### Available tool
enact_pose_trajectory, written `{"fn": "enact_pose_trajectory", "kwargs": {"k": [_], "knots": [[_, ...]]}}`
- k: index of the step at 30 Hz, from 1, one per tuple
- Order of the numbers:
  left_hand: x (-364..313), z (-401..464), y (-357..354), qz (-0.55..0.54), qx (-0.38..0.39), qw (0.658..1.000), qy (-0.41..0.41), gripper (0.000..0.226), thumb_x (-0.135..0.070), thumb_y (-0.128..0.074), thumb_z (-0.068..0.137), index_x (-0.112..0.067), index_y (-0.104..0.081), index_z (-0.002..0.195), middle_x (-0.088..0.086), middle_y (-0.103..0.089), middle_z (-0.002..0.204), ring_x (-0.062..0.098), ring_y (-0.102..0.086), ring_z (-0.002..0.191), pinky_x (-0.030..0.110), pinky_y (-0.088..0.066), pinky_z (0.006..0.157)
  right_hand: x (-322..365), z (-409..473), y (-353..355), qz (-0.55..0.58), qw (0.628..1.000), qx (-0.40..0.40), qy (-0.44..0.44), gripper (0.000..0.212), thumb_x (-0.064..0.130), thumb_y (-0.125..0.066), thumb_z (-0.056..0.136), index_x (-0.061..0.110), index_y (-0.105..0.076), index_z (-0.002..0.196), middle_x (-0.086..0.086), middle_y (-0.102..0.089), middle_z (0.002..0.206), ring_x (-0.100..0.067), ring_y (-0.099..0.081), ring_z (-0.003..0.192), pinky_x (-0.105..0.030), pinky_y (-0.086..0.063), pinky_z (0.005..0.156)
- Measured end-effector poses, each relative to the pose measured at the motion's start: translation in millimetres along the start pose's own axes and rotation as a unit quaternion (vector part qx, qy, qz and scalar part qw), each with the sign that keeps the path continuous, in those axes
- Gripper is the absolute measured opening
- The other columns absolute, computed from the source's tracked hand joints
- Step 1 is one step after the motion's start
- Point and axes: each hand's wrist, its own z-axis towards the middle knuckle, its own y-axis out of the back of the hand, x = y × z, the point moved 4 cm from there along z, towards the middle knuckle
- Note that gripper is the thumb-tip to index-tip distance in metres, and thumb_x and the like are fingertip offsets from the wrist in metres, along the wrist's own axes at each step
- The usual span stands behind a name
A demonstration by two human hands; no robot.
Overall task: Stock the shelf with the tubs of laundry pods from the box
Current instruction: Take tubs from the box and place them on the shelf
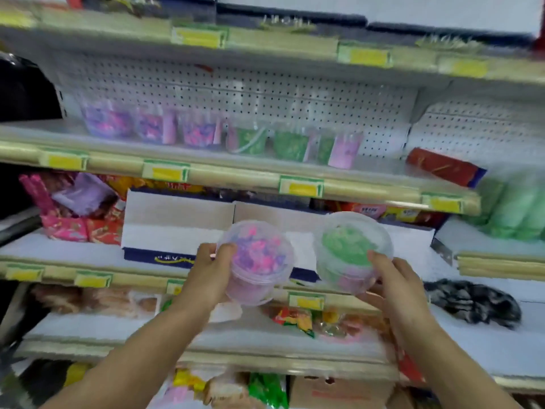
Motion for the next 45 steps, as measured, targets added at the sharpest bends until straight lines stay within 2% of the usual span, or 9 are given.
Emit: {"fn": "enact_pose_trajectory", "kwargs": {"k": [6,13,19,23,30,33,36,41,45], "knots": [[-80,11,-27,-0.028,0.021,0.999,-0.034,0.028,-0.038,-0.042,0.095,-0.019,-0.041,0.116,0.008,-0.056,0.114,0.029,-0.058,0.102,0.035,-0.051,0.077,88,38,15,0.041,0.998,-0.033,0.041,0.030,0.033,-0.061,0.087,0.011,-0.050,0.106,-0.006,-0.053,0.096,-0.030,-0.060,0.091,-0.038,-0.054,0.070],[-137,42,-58,-0.017,0.009,0.999,-0.042,0.037,-0.044,-0.041,0.093,-0.021,-0.044,0.122,0.010,-0.058,0.117,0.029,-0.058,0.104,0.037,-0.049,0.078,147,119,23,0.034,0.997,-0.064,0.035,0.051,0.042,-0.062,0.082,0.008,-0.051,0.118,-0.009,-0.057,0.111,-0.030,-0.062,0.096,-0.040,-0.056,0.072],[-165,65,-84,-0.016,0.000,0.998,-0.053,0.033,-0.042,-0.041,0.094,-0.025,-0.043,0.122,0.008,-0.058,0.116,0.029,-0.060,0.104,0.028,-0.050,0.061,158,177,29,0.043,0.998,-0.044,-0.026,0.050,0.037,-0.060,0.088,0.008,-0.047,0.126,-0.006,-0.045,0.111,-0.024,-0.048,0.093,-0.044,-0.052,0.081],[-174,82,-97,0.003,-0.002,0.998,-0.057,0.044,-0.046,-0.041,0.093,-0.023,-0.041,0.130,0.012,-0.059,0.121,0.032,-0.060,0.104,0.042,-0.055,0.081,161,212,35,0.044,0.997,-0.047,-0.037,0.060,0.038,-0.063,0.085,0.009,-0.041,0.132,-0.008,-0.047,0.113,-0.024,-0.049,0.093,-0.047,-0.051,0.088],[-184,94,-115,0.008,-0.014,0.998,-0.060,0.039,-0.044,-0.038,0.097,-0.022,-0.040,0.129,0.011,-0.059,0.116,0.030,-0.060,0.101,0.035,-0.051,0.073,161,253,23,0.000,0.998,-0.021,-0.052,0.059,0.043,-0.057,0.089,0.009,-0.039,0.133,-0.009,-0.049,0.123,-0.027,-0.048,0.106,-0.043,-0.051,0.085],[-183,96,-120,0.007,-0.010,0.998,-0.067,0.032,-0.042,-0.038,0.097,-0.022,-0.040,0.123,0.010,-0.059,0.116,0.028,-0.060,0.101,0.030,-0.047,0.064,158,253,24,-0.135,0.990,-0.031,0.017,0.063,0.038,-0.059,0.089,0.001,-0.036,0.135,-0.013,-0.049,0.126,-0.029,-0.047,0.115,-0.040,-0.042,0.096],[-179,99,-123,0.011,-0.015,0.997,-0.071,0.028,-0.042,-0.039,0.096,-0.023,-0.040,0.116,0.011,-0.059,0.116,0.028,-0.059,0.103,0.034,-0.047,0.074,157,243,26,-0.368,0.919,-0.072,0.126,0.077,0.034,-0.062,0.085,0.006,-0.019,0.142,-0.025,-0.028,0.144,-0.040,-0.041,0.126,-0.046,-0.039,0.101],[-175,104,-121,0.015,-0.026,0.997,-0.065,0.027,-0.043,-0.040,0.096,-0.024,-0.040,0.115,0.012,-0.059,0.115,0.029,-0.060,0.103,0.038,-0.049,0.082,148,249,15,-0.484,0.852,-0.045,0.194,0.076,0.020,-0.057,0.088,0.024,-0.011,0.149,-0.024,-0.001,0.149,-0.043,-0.052,0.113,-0.043,-0.045,0.091],[-176,103,-114,0.016,-0.035,0.997,-0.067,0.029,-0.043,-0.039,0.096,-0.024,-0.040,0.117,0.012,-0.060,0.116,0.030,-0.060,0.104,0.039,-0.049,0.084,144,256,14,-0.508,0.843,-0.013,0.177,0.084,0.035,-0.057,0.089,0.025,0.001,0.150,-0.022,0.008,0.154,-0.041,-0.029,0.135,-0.046,-0.033,0.106]]}}
